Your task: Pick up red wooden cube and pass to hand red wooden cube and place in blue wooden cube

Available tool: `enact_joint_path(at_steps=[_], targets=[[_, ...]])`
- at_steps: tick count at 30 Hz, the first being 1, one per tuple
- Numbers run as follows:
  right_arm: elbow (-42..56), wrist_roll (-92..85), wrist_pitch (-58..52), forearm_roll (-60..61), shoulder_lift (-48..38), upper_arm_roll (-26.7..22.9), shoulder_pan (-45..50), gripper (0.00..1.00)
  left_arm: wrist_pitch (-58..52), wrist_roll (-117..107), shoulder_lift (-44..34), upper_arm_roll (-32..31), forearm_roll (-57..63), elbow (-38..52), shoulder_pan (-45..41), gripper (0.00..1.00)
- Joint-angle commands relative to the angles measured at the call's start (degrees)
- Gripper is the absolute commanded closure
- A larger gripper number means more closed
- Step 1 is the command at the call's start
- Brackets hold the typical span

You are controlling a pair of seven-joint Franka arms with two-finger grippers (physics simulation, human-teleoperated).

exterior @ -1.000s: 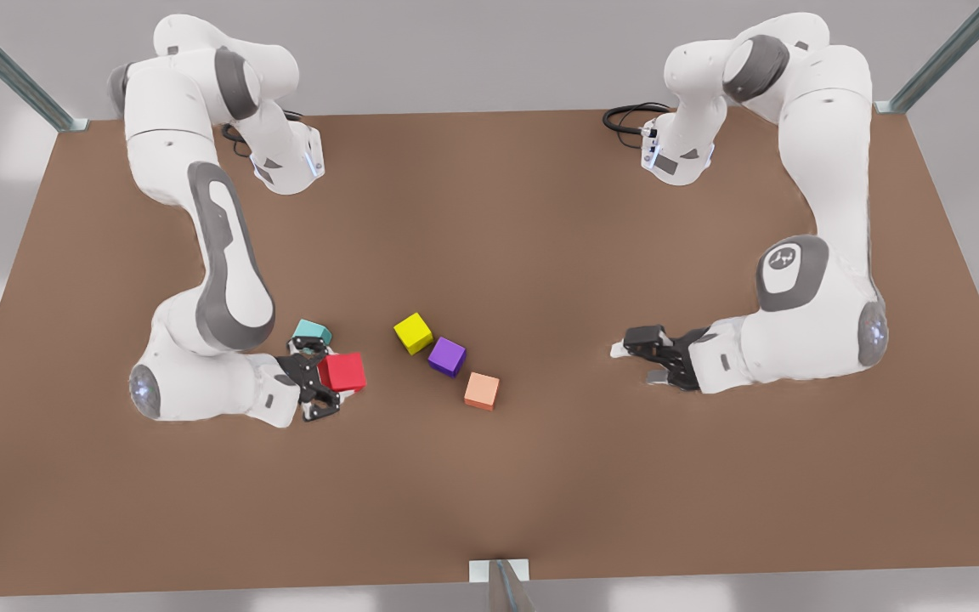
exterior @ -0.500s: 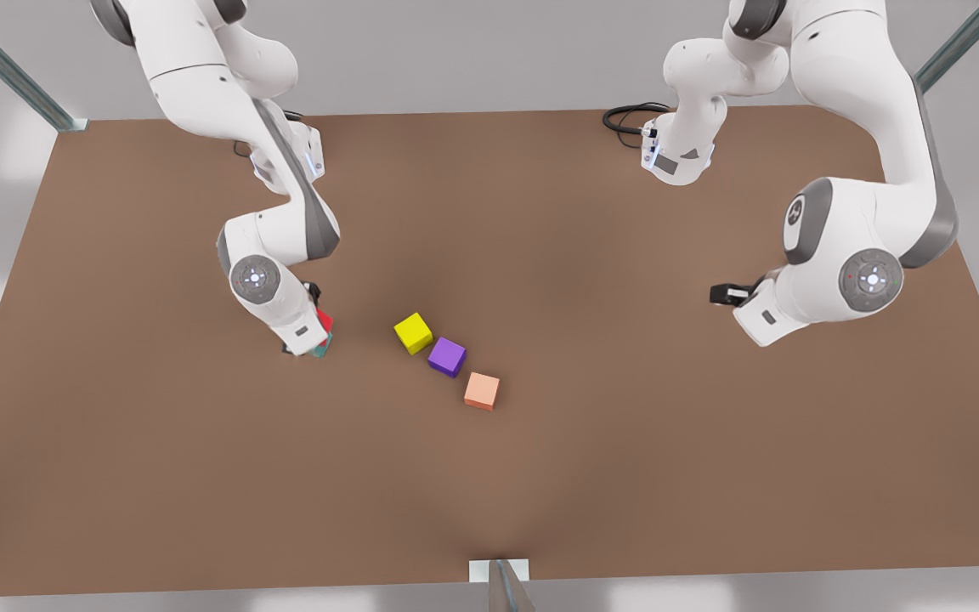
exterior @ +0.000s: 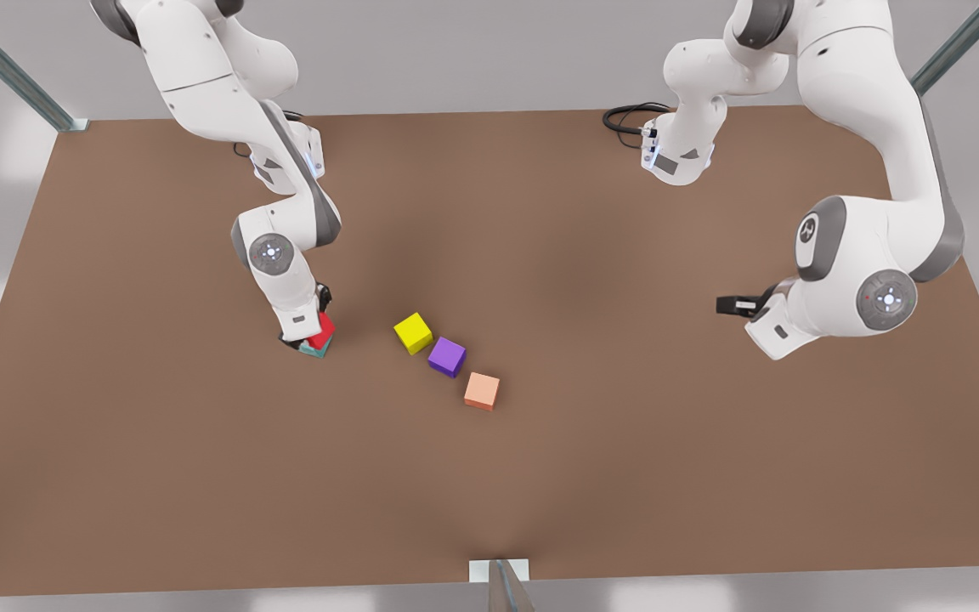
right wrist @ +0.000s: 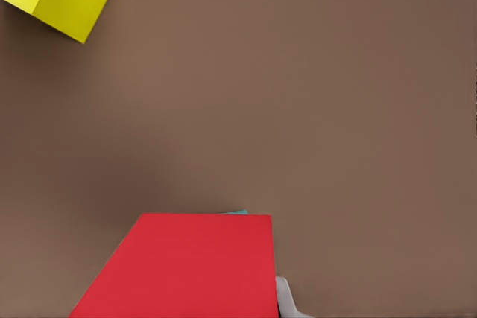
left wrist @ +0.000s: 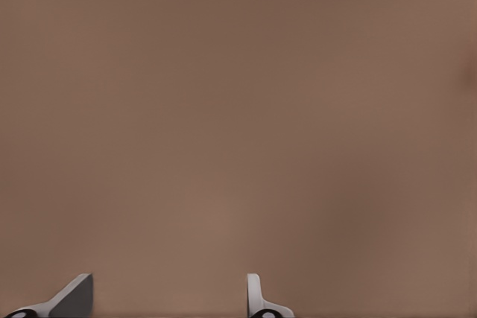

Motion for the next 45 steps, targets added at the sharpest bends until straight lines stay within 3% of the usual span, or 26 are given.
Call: enact_joint_path(at_steps=[1, 13, 14, 15, 27, 35, 38, 41, 43, 44, 45], targets=[[-0.27, 18.79, 2.99, -1.09, 0.10, -0.09, -0.19, 0.42, 0.92, -0.93, 0.04, -0.01, -0.25, -0.03, 0.24, 0.00], [-2.47, 18.79, 3.43, -1.61, 1.69, -0.36, -0.46, 0.41, 0.13, 1.44, 1.36, -0.01, -0.25, -0.29, 1.12, 0.00], [-2.47, 18.79, 3.43, -1.61, 1.77, -0.36, -0.46, 0.31, 0.13, 1.44, 1.62, -0.01, -0.25, -0.29, 1.12, 0.00], [-2.38, 18.79, 3.43, -1.61, 2.12, -0.36, -0.54, 0.00, 0.13, 1.44, 1.62, -0.01, -0.25, -0.29, 1.12, 0.00], [-1.33, 18.62, 1.68, -1.53, 1.42, -0.27, -0.81, 0.00, 0.13, 1.44, 1.62, -0.01, -0.25, -0.21, 1.12, 0.00], [3.42, 18.26, -9.57, -1.00, -1.83, 0.08, -0.72, 0.00, -0.22, 1.44, 1.62, -0.10, -0.25, -0.20, 1.12, 0.00], [13.26, 18.18, -23.46, 3.21, -2.18, 0.17, -0.11, 0.00, -0.22, 1.44, 1.62, -0.10, -0.25, -0.20, 1.12, 0.00], [33.20, 19.23, -38.39, 9.90, 8.53, -0.36, -3.97, 0.00, -0.22, 1.35, 1.62, -0.01, -0.25, -0.20, 1.12, 0.00], [41.13, 30.46, -43.15, 13.76, 14.78, -0.44, -7.05, 0.00, -0.22, 1.44, 1.62, -0.10, -0.25, -0.20, 1.03, 0.00], [43.14, 48.91, -42.53, 15.35, 16.01, -0.45, -8.89, 0.00, -0.22, 1.44, 1.62, -0.10, -0.25, -0.20, 1.03, 0.00], [45.08, 52.45, -43.50, 14.74, 15.40, -0.45, -9.77, 0.00, -0.31, 1.35, 1.62, -0.10, -0.25, -0.20, 1.03, 0.00]])
